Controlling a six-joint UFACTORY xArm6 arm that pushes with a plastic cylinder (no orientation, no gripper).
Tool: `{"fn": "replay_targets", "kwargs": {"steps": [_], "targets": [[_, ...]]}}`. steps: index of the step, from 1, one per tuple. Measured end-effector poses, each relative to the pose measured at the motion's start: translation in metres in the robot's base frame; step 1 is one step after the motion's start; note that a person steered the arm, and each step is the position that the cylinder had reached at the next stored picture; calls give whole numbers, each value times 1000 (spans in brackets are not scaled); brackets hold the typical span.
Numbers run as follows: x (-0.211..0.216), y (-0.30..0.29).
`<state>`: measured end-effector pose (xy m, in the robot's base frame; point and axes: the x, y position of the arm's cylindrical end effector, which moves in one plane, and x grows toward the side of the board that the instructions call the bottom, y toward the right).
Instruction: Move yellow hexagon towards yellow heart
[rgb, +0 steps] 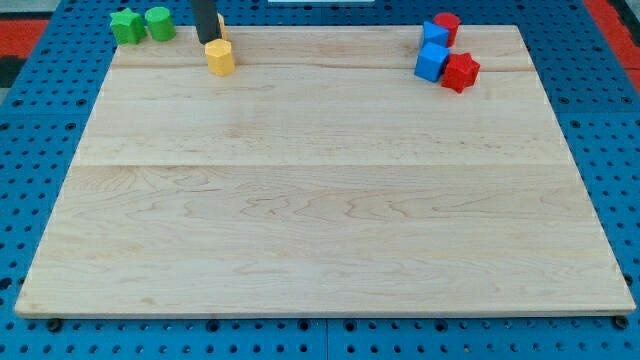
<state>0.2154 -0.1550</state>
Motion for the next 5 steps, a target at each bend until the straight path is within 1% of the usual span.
{"fn": "replay_targets", "kwargs": {"steps": [1, 2, 3, 4, 5], "targets": [[-12, -4], [-14, -4], [12, -6], [23, -32], [45, -55]]}}
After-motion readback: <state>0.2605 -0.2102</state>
